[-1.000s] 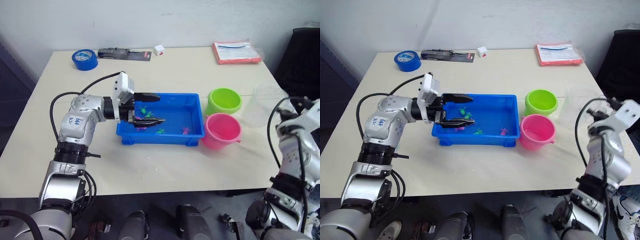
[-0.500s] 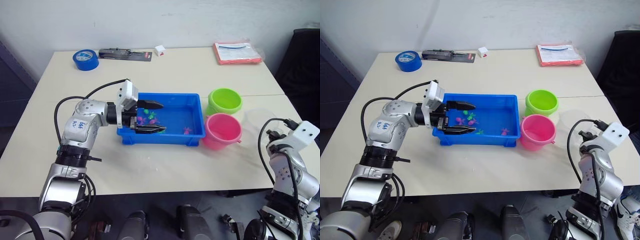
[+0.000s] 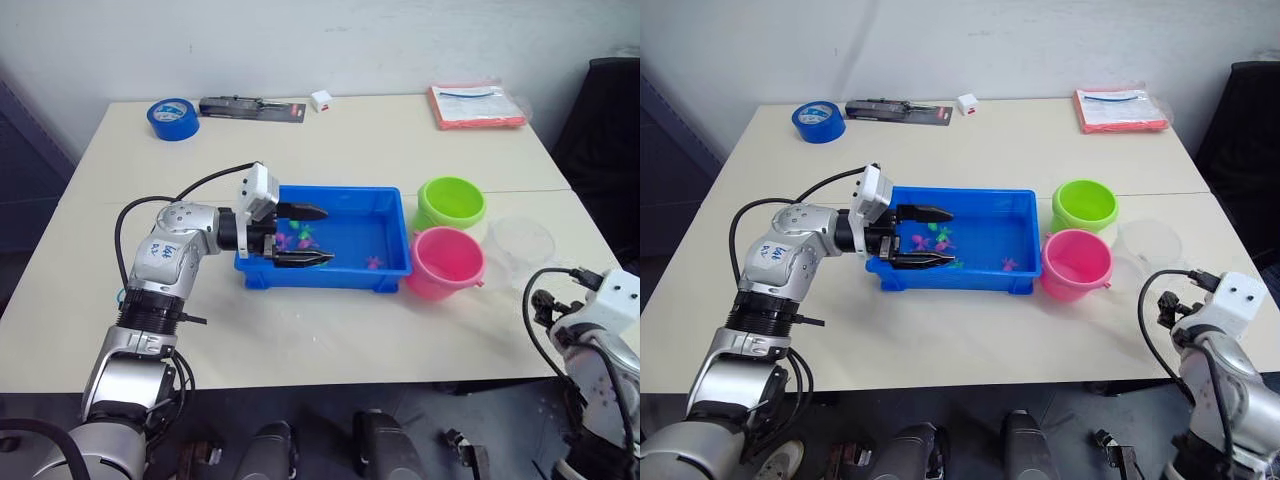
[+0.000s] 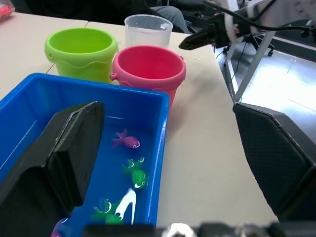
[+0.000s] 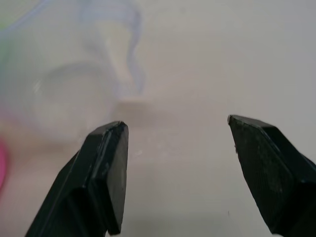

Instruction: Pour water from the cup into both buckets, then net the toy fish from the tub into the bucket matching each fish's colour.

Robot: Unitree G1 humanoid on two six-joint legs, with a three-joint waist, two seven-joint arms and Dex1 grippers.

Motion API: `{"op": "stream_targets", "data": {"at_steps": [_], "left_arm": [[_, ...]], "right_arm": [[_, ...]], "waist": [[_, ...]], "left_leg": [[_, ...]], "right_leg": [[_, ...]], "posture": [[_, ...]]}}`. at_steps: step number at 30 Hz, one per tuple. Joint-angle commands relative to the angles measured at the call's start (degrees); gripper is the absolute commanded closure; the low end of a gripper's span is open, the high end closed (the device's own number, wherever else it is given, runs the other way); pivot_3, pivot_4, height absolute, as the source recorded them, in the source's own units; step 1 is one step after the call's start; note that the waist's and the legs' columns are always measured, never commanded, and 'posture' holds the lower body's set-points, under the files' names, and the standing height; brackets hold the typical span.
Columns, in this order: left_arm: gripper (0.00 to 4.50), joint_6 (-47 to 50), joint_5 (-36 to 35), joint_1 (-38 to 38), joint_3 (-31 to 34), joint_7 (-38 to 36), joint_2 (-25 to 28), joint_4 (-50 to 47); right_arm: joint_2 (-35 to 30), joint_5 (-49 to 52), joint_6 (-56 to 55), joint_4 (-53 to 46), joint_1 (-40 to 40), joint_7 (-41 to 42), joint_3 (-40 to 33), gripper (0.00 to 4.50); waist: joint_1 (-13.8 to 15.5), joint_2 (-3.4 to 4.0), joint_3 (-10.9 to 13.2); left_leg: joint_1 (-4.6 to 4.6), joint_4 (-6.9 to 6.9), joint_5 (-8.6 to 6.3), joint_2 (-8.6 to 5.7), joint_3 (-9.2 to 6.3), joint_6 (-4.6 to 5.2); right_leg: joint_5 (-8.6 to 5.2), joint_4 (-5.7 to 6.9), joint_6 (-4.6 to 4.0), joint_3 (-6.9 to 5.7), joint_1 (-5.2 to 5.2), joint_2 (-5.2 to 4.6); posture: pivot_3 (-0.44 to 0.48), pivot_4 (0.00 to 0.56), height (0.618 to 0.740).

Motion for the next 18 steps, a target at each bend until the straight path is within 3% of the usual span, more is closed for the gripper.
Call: {"op": "stream_targets", "data": {"at_steps": [1,3,7,9,13,16,18], "left_arm": [[0.0,1.7,-0.6,-0.1,3.7,4.7,0.5,-0.9],[0.0,1.7,0.3,0.6,5.1,7.6,1.1,-0.3],[0.0,3.9,1.8,2.3,7.4,13.8,3.1,-0.9],[0.0,7.5,3.4,4.0,8.4,17.7,5.8,-2.0],[0.0,11.2,7.3,6.6,8.4,23.1,10.5,-0.7],[0.0,6.4,7.8,11.0,13.0,26.1,12.7,2.4],[0.0,4.6,8.2,12.5,14.3,27.0,13.6,3.8]], "right_arm": [[-10.5,8.3,0.6,-9.3,7.2,15.9,-2.1,0.06],[-16.2,12.5,-1.7,-11.0,10.3,24.9,-3.8,0.06],[-22.6,17.2,-6.1,-9.5,9.6,35.3,-3.4,0.06],[-23.9,20.1,-9.8,-10.8,7.4,41.0,0.3,0.06],[-23.1,19.9,-15.5,-12.4,4.2,44.5,9.9,0.06],[-22.8,17.0,-19.6,-12.6,0.7,47.7,21.3,0.06],[-23.1,16.3,-20.8,-12.2,-0.7,48.8,24.8,0.06]], "waist": [[0.1,-0.01,0.0],[0.0,-0.03,0.0],[-0.1,-0.13,0.0],[-0.2,-0.15,0.0],[0.0,-0.22,0.1],[0.1,-0.23,0.0],[0.1,-0.26,0.1]], "left_leg": [[-0.01,0.0,-0.02,-0.02,0.0,0.04],[0.03,0.04,-0.05,-0.01,-0.03,0.1],[0.09,0.03,-0.07,0.05,0.03,0.13],[0.1,0.02,-0.07,0.1,0.02,0.12],[0.13,0.0,-0.05,0.11,-0.29,0.04],[0.11,0.02,-0.07,0.07,-0.29,-0.01],[0.11,0.03,-0.09,0.05,-0.28,-0.03]], "right_leg": [[0.0,-0.11,0.0,0.0,0.06,0.01],[0.0,-0.18,0.0,-0.03,0.18,0.05],[0.0,-0.41,0.01,-0.04,0.24,0.03],[0.0,-0.46,0.01,-0.05,0.23,0.03],[0.0,-0.46,0.01,-0.04,0.2,0.03],[0.0,-0.47,0.01,-0.03,0.19,-0.03],[0.0,-0.48,0.01,-0.05,0.17,-0.08]], "posture": [[0.0,0.15,0.737],[0.0,0.15,0.737],[0.0,0.15,0.737],[0.0,0.15,0.737],[0.0,0.15,0.737],[0.0,0.15,0.737],[0.0,0.15,0.737]]}}
